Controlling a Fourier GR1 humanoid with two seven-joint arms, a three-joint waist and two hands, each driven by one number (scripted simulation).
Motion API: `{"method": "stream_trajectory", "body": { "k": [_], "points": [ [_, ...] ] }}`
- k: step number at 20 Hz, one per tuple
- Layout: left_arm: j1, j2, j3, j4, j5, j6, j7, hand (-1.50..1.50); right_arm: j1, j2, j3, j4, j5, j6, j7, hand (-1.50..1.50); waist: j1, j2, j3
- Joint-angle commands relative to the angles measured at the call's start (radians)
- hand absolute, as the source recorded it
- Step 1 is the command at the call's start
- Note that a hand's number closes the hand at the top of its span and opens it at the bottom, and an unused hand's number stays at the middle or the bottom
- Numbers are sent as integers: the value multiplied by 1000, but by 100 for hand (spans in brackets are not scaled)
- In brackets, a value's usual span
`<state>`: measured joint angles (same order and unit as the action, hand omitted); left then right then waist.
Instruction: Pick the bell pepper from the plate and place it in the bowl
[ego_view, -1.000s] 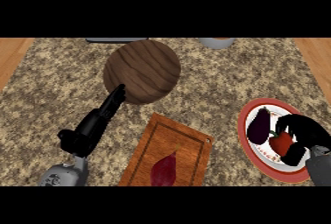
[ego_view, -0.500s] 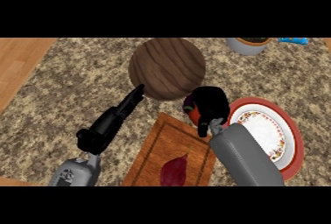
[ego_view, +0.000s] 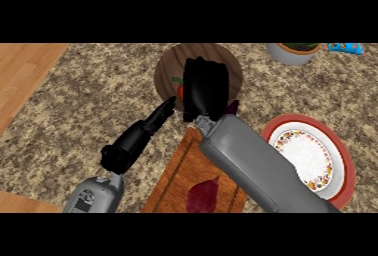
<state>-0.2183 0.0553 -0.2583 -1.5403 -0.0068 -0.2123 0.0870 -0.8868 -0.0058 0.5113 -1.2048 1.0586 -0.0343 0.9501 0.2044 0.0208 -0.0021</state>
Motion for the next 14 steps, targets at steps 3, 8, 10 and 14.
{"method": "stream_trajectory", "body": {
  "k": [3,8,10,14],
  "points": [
    [-34,-4,16,2,-4,13,7,0,-185,6,29,86,-52,-209,192,150,-7,7,-1],
    [-24,10,32,6,4,5,10,0,-288,5,63,250,-92,-249,244,150,-37,5,-2],
    [-29,13,50,21,7,11,6,0,-309,5,76,325,-87,-267,234,150,-54,7,-2],
    [-32,18,67,37,2,19,-13,0,-366,5,76,466,-17,-327,216,150,-66,15,-2]
  ]
}}
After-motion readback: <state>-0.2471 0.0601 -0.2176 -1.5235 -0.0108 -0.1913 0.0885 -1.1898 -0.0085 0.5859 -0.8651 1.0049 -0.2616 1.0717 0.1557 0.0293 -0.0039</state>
